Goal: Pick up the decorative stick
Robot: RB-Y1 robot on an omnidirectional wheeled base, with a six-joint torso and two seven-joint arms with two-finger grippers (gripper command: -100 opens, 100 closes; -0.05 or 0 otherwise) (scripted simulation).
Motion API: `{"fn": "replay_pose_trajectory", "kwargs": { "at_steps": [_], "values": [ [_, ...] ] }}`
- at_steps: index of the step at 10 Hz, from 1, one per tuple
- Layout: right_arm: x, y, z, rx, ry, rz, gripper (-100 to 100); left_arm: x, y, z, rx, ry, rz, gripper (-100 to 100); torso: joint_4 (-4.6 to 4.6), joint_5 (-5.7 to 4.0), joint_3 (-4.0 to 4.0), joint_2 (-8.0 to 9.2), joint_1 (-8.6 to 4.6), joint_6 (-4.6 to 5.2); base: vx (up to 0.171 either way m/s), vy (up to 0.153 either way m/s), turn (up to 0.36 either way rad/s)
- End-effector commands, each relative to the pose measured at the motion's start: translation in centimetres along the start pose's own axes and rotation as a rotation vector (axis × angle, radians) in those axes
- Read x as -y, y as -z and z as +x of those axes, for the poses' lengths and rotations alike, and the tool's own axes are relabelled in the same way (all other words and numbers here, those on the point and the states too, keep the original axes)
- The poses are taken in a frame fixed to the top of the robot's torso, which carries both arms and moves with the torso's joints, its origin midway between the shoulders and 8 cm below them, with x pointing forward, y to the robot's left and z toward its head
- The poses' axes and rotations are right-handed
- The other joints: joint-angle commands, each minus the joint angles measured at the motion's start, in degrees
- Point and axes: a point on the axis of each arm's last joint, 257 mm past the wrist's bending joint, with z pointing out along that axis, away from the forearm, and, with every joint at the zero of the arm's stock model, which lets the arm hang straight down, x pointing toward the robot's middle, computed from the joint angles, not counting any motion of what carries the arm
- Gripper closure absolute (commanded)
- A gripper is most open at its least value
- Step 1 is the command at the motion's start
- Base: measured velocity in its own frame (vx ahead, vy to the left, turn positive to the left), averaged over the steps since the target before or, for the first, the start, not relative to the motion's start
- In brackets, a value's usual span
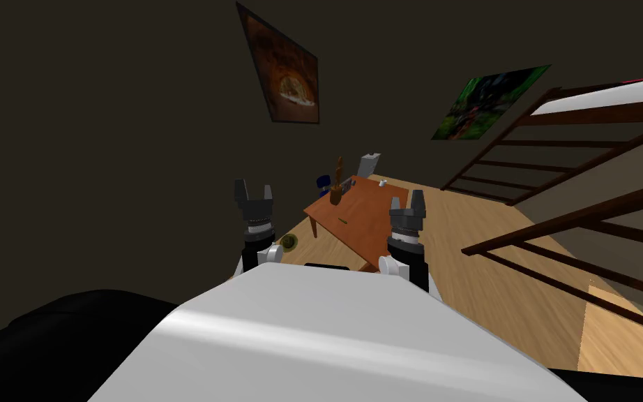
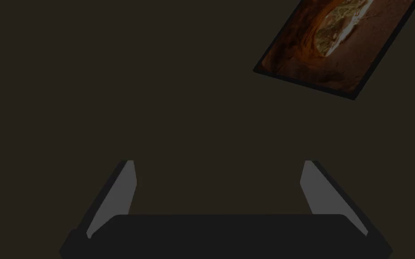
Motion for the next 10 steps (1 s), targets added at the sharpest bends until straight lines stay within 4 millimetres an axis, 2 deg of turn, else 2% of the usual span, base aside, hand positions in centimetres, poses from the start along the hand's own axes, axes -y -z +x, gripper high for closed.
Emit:
{"fn": "replay_pose_trajectory", "kwargs": {
  "at_steps": [1, 4, 9, 10],
  "values": [
    [0.8, 0.3, 0.5, -0.045, 0.03, 0.02, -100, 0.0, 0.0, 0.0, 0.0, 0.0, 0.0, 0, 0.0, 0.0, 0.0, 0.0, 0.0, 0.0, -0.067, 0.072, 0.113],
    [2.8, 1.4, 1.4, -0.133, 0.092, 0.068, -100, 0.0, 0.0, 0.0, 0.0, 0.0, 0.0, 0, 0.06, 0.09, 0.14, 0.24, 0.37, -0.01, -0.054, 0.101, 0.11],
    [8.7, 5.1, 2.5, -0.341, 0.239, 0.211, -100, 0.0, 0.0, 0.0, 0.0, 0.0, 0.0, 0, -0.01, 0.07, -0.04, -0.07, 0.27, -0.02, 0.018, 0.082, 0.186],
    [8.8, 5.1, 2.7, -0.348, 0.248, 0.21, -100, 0.0, 0.0, 0.0, 0.0, 0.0, 0.0, 0, -0.03, 0.06, -0.07, -0.12, 0.25, -0.01, 0.029, 0.043, 0.056]
  ]
}}
